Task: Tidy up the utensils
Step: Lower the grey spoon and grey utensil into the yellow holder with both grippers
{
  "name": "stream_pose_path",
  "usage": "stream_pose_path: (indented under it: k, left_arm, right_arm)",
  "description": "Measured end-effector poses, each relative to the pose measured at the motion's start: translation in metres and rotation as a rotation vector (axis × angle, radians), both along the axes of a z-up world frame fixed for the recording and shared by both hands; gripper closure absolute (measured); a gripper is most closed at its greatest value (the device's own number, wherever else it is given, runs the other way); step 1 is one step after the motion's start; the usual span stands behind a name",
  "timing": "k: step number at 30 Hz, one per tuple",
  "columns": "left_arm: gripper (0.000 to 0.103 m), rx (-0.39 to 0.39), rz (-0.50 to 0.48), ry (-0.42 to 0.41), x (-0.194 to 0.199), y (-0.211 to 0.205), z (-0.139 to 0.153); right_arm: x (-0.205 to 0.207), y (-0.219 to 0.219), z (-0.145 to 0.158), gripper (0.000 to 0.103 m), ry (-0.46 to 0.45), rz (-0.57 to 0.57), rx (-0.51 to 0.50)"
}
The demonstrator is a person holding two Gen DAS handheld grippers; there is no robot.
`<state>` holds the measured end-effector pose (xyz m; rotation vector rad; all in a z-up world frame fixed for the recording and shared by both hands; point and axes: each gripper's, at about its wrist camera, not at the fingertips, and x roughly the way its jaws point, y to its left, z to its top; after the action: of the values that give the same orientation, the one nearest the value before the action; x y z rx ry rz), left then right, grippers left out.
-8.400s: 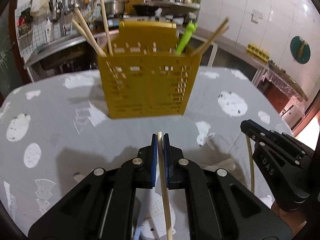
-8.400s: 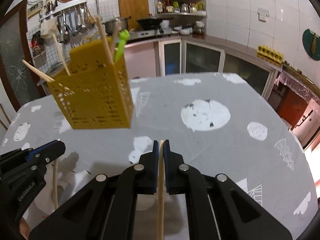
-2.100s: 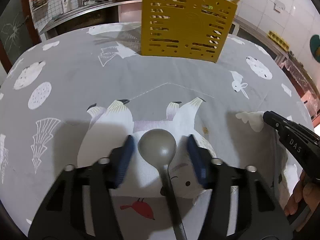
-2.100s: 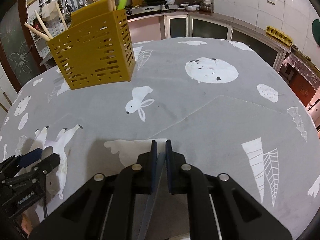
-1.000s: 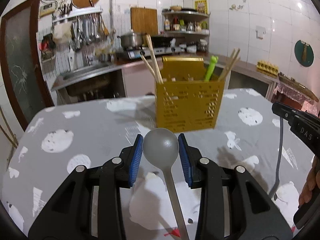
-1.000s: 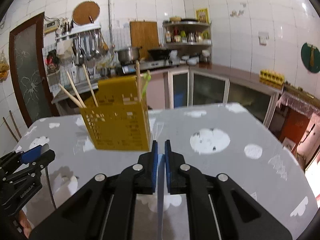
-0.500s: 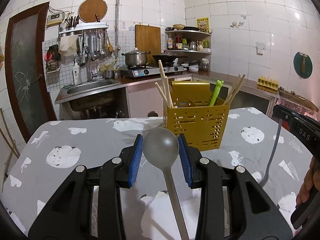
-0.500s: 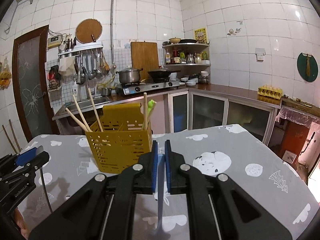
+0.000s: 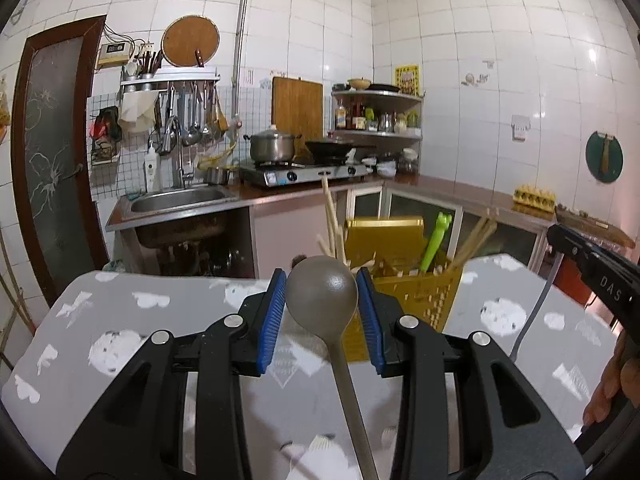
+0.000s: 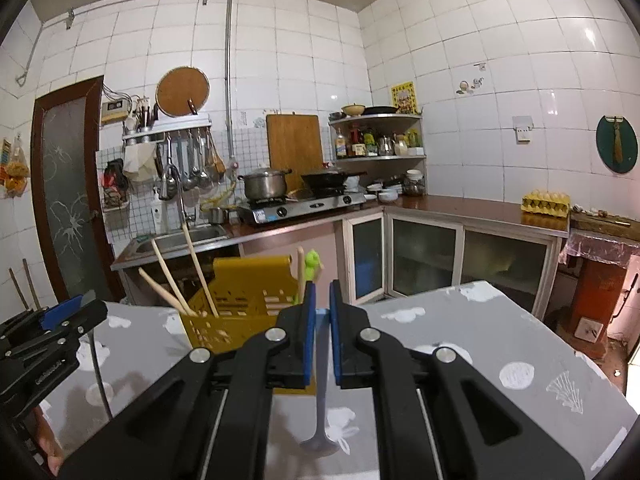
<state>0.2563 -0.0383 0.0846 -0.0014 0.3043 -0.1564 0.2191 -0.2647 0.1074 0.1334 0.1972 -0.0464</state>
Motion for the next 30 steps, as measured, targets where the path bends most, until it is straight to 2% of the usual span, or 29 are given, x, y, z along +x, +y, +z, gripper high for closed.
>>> stream_pose_path:
  k: [3, 12, 16, 19, 22, 30]
  left_arm:
    - [0.068, -0.007, -0.008, -0.027, 0.009, -0.003, 0.019]
    - [0.068, -0.024, -0.014, -0.159, 0.043, -0.013, 0.086]
    - [0.068, -0.006, 0.000, -0.216, 0.065, -0.024, 0.099]
    - [0.068, 0.013, 0.011, -0.240, 0.088, -0.035, 0.095]
    - [0.068, 0.031, 0.012, -0.233, 0.108, -0.046, 0.081]
    - [0.068, 0.035, 0.024, -0.163, 0.149, -0.059, 0.026]
  right_arm:
    - [0.004, 0.002, 0.012, 0.096, -0.020, 0.010, 0.008]
    - [0.026, 0.019, 0.075, 0.096, -0.120, 0.044, -0.008]
    - [0.046, 0.021, 0.098, 0.096, -0.148, 0.045, -0.013]
    - [0.070, 0.020, 0.103, 0.096, -0.125, 0.050, -0.011]
    - [0.095, 0.018, 0.096, 0.096, -0.090, 0.054, -0.004]
    - [0.140, 0.016, 0.044, 0.096, 0.019, 0.047, -0.022]
